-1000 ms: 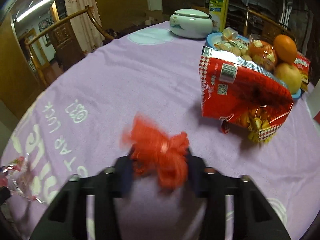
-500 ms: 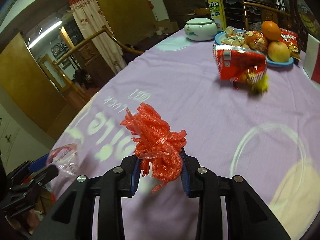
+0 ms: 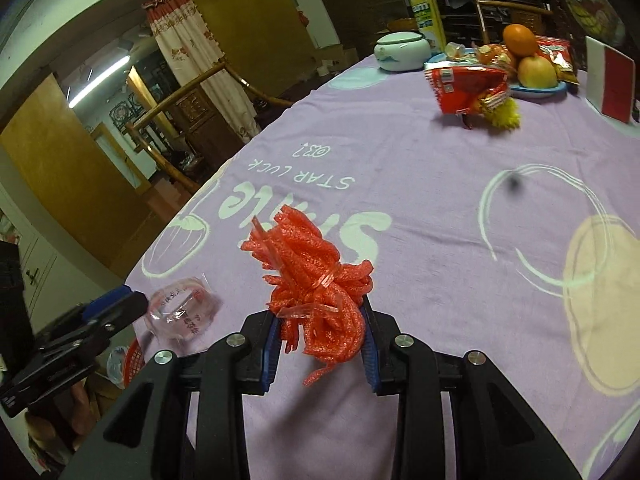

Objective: Collect trash
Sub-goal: 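Carry the bread bag and red mesh net over to the red wastebasket, then open both tools to drop the bread bag and mesh net into the wastebasket, then bring both open tools back over the table toward the red chip bag, then close the right tool on the red chip bag and lift it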

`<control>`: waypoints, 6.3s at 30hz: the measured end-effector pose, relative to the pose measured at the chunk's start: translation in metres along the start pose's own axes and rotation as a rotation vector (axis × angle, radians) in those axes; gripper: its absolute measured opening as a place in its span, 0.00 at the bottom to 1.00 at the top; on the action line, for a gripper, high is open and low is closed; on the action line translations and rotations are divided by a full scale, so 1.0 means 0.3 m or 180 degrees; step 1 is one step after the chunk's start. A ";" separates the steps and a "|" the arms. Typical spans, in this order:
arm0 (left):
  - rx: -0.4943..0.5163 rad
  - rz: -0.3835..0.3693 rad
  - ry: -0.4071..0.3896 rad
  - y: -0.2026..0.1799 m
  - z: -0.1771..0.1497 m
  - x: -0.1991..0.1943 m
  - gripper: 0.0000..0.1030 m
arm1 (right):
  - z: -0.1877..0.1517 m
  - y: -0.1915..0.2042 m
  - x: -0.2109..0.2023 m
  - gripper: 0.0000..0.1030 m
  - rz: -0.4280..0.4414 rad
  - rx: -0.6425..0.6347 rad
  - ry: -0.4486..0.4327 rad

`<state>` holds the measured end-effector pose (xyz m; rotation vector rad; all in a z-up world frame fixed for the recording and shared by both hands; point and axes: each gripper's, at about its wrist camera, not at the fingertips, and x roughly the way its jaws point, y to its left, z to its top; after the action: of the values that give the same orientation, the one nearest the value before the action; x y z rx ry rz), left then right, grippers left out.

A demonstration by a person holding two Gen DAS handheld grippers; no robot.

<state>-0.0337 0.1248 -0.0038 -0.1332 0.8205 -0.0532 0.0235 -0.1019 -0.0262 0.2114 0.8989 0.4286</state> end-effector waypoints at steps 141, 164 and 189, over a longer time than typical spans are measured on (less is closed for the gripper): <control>-0.0328 0.0329 -0.0090 0.285 -0.016 -0.148 0.87 | 0.020 0.341 0.011 0.86 0.0125 -0.0900 -0.0040; 0.0833 -0.0560 0.0037 -0.542 0.311 0.243 0.87 | 0.118 -0.393 -0.271 0.86 -0.0998 0.0314 -0.0582; 0.0433 -0.0085 0.0143 -0.512 0.547 0.634 0.91 | 0.640 -0.588 0.126 0.90 -0.1111 0.0323 -0.0606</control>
<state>0.2168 -0.0300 -0.0098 -0.0145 0.8574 -0.1373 0.2441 -0.2431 0.0016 0.1802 0.7519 0.0374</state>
